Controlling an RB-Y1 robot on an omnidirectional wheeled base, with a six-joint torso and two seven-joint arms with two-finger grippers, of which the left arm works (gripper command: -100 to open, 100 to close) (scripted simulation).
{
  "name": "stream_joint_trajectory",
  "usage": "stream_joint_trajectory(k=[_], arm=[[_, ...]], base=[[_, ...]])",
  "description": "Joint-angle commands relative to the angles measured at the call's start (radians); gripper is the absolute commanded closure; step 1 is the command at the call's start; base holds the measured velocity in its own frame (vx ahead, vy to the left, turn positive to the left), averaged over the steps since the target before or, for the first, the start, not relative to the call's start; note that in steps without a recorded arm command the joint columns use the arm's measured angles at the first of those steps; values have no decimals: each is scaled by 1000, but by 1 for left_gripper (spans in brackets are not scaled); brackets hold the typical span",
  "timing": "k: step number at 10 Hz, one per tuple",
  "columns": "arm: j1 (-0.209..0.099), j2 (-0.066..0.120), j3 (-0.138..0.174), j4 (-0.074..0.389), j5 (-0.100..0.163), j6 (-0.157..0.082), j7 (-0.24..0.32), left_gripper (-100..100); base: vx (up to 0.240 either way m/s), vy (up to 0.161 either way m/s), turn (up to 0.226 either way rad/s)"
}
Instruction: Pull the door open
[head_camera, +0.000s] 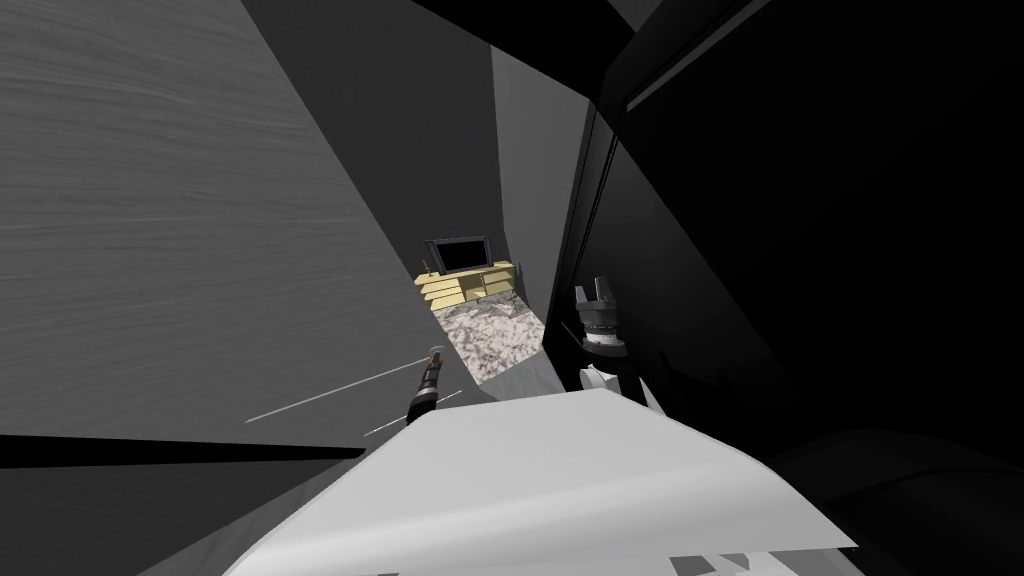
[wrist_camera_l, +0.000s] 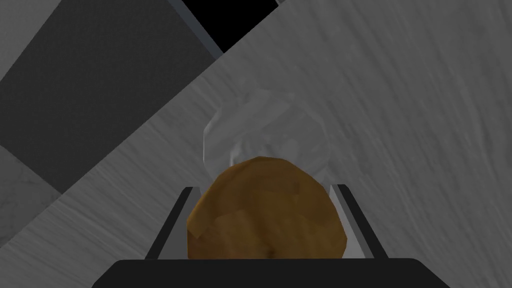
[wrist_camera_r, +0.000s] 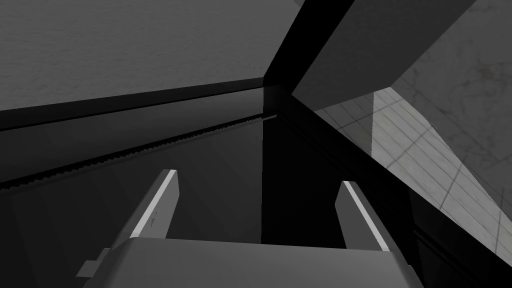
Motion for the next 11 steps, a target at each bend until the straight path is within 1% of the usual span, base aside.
stream_joint_trajectory(k=[1,2,3,4,5,6,7,8,9,10,11], arm=[[-3,-5,-11,-1,6,0,41,100],[-6,-2,-18,3,19,-1,74,100],[-6,-2,-18,3,19,-1,82,100],[-10,1,-26,7,32,-1,121,100],[-10,1,-26,7,32,-1,123,100],[-14,4,-33,11,46,-2,163,100],[-14,4,-33,11,46,-2,164,100],[-17,7,-41,15,59,-2,204,100],[-17,7,-41,15,59,-2,206,100],[-21,10,-49,20,73,-3,247,100],[-25,13,-57,24,87,-3,273,100]], base=[[-37,9,-29],[-37,5,-36],[-31,5,-18],[-36,2,-31],[-31,5,-24],[-36,12,-42],[-27,7,-25],[-33,4,-42],[-30,6,-27],[-37,7,-45],[-58,11,-60]])
